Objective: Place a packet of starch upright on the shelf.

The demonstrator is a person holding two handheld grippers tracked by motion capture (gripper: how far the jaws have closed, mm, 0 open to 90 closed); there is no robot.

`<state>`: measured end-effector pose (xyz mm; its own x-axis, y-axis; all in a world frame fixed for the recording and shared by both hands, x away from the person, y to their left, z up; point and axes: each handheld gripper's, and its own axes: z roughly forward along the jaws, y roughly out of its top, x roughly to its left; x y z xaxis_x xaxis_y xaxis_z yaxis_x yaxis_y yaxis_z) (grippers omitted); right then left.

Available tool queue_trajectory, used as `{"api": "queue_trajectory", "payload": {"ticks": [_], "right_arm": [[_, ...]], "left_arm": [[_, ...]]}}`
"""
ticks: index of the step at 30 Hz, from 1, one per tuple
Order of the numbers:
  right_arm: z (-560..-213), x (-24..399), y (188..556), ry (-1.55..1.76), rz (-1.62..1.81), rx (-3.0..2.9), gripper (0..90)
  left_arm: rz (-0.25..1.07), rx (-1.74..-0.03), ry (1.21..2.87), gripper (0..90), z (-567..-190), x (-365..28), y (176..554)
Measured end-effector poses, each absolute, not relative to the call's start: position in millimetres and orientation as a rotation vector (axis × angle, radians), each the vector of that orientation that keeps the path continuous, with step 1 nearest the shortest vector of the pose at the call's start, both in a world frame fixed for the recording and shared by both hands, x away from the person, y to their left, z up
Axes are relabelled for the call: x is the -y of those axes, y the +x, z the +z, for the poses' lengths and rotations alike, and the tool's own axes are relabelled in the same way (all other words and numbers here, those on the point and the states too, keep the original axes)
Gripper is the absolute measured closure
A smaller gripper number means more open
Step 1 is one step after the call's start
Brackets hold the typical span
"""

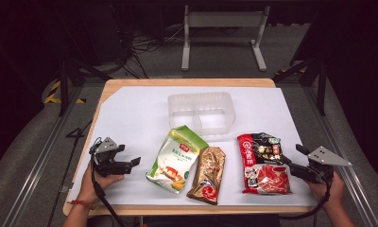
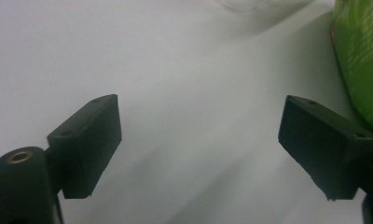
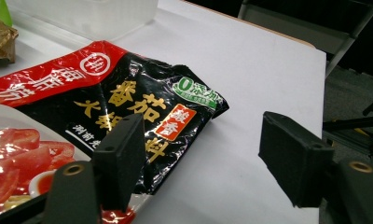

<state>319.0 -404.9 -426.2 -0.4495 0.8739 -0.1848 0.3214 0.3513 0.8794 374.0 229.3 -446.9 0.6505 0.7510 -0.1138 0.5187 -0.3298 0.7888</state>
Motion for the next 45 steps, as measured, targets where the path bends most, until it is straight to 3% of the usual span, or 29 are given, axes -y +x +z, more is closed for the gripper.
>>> {"api": "queue_trajectory", "payload": {"ticks": [11, 14, 16, 19, 24, 40, 45], "right_arm": [[-423, 401, 315, 1.036, 1.097, -1.976, 26.6], [-423, 400, 315, 1.031, 1.101, -1.978, 26.6], [-424, 400, 316, 1.032, 1.093, -1.985, 26.2], [-426, 399, 320, 1.033, 1.089, -1.996, 24.9], [-427, 395, 323, 1.023, 1.080, -2.018, 24.6], [-429, 386, 326, 1.025, 1.036, -2.040, 22.8], [-430, 384, 326, 1.016, 1.028, -2.056, 21.9]], "left_arm": [[0.326, -0.889, 2.028, 19.0, -441, -223, 369], [0.332, -0.880, 2.039, 17.9, -441, -219, 369], [0.358, -0.953, 2.037, 6.5, -442, -219, 368], [0.372, -0.935, 2.032, 11.8, -442, -222, 365], [0.384, -0.925, 2.028, 10.8, -440, -222, 363], [0.229, -0.753, 2.122, 10.0, -422, -195, 376], [0.103, -0.732, 2.101, 10.9, -418, -185, 385]]}}
